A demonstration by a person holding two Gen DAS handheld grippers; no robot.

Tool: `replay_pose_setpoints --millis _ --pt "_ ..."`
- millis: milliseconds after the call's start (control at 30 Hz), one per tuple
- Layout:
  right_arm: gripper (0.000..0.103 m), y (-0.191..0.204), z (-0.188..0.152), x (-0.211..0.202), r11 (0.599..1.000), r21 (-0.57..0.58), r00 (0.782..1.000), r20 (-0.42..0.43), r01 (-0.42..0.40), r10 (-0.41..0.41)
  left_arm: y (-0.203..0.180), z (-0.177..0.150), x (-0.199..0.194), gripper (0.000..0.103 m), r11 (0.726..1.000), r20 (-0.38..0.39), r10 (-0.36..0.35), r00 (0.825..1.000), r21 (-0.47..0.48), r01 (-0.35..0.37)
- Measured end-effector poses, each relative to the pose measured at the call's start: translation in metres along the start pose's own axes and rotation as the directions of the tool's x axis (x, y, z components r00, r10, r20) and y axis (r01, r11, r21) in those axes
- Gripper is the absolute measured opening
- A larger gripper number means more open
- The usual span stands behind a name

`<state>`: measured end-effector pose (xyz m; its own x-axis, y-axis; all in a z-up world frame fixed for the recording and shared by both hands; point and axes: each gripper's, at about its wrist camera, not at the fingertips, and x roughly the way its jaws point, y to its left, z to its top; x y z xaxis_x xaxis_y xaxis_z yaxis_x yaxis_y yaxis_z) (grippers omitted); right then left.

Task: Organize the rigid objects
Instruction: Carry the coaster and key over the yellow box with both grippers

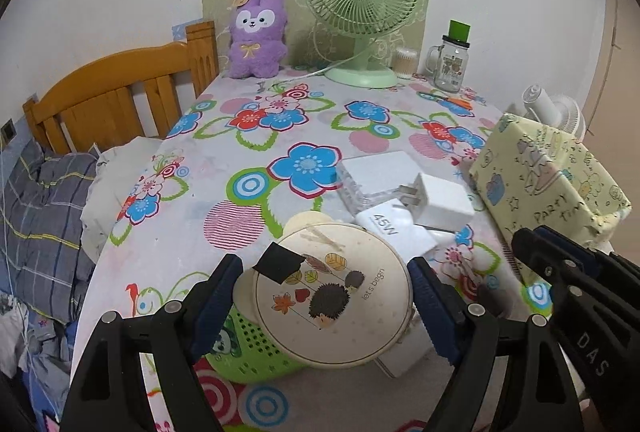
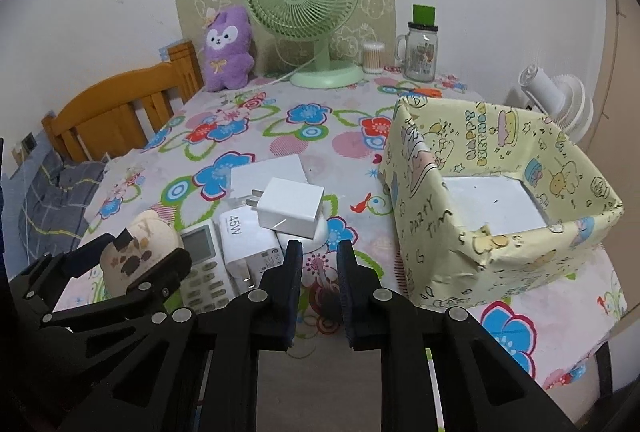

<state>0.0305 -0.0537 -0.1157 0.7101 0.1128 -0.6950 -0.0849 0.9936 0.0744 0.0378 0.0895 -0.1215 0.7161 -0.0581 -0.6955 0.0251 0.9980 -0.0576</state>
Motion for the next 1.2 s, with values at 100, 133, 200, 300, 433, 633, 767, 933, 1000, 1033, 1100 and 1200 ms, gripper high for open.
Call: replay_pose_setpoints --millis 100,133,200,300,433,633,767,933,1000,1033,1100,1200 --pt "0.021 -0.003 -0.003 0.003 1.000 0.010 1.000 -0.012 -0.018 0.018 -0.005 -0.003 -0.002 0.085 1.000 -0.004 0.009 1.000 0.007 -0.009" --pt "0.021 -0.005 -0.005 0.002 0.999 0.018 0.999 -0.016 -0.031 0.031 -0.006 -0.004 -0.002 0.085 1.000 -0.005 0.010 1.000 0.006 -0.010" --pt "0.021 -0.009 -0.008 0.001 0.999 0.019 0.999 -0.022 -0.036 0.036 -0.007 -0.007 -0.003 0.085 1.000 -0.007 0.013 1.000 0.001 -0.013" --pt "0.021 -0.013 -0.011 0.004 0.999 0.026 0.998 -0.043 -0.047 0.048 -0.010 -0.011 -0.005 0.085 1.000 -0.007 0.016 1.000 0.000 -0.016" --pt "0.022 -0.013 -0.020 0.012 0.998 0.020 0.994 -0.088 -0.057 0.059 -0.013 -0.018 -0.004 0.085 1.000 -0.022 0.017 1.000 0.009 -0.017" --pt "0.033 -0.016 -0.029 0.026 0.999 0.023 0.988 -0.150 -0.040 0.044 -0.014 -0.024 0.000 0.085 0.999 -0.040 0.033 0.999 0.009 -0.032" --pt "0.041 -0.016 -0.032 0.033 0.999 0.019 0.983 -0.179 -0.042 0.045 -0.012 -0.028 0.000 0.085 0.999 -0.048 0.043 0.998 0.016 -0.042" --pt "0.042 -0.007 -0.038 0.042 1.000 -0.013 0.978 -0.208 -0.026 0.022 -0.006 -0.033 0.002 0.085 0.998 -0.064 0.055 0.996 0.022 -0.054" --pt "0.042 0.001 -0.040 0.044 0.998 -0.069 0.979 -0.202 0.011 -0.024 -0.002 -0.034 0.005 0.085 0.998 -0.074 0.058 0.996 0.012 -0.057" --pt "0.042 0.004 -0.041 0.044 0.996 -0.090 0.980 -0.194 0.026 -0.043 -0.001 -0.034 0.007 0.085 0.998 -0.078 0.059 0.995 0.008 -0.058" --pt "0.036 0.008 -0.042 0.043 0.993 -0.115 0.981 -0.184 0.036 -0.057 0.003 -0.034 0.008 0.085 0.999 -0.082 0.043 0.996 -0.011 -0.044" --pt "0.034 0.010 -0.041 0.044 0.991 -0.128 0.981 -0.183 0.041 -0.064 0.002 -0.033 0.008 0.085 0.999 -0.074 0.054 0.996 -0.001 -0.054"
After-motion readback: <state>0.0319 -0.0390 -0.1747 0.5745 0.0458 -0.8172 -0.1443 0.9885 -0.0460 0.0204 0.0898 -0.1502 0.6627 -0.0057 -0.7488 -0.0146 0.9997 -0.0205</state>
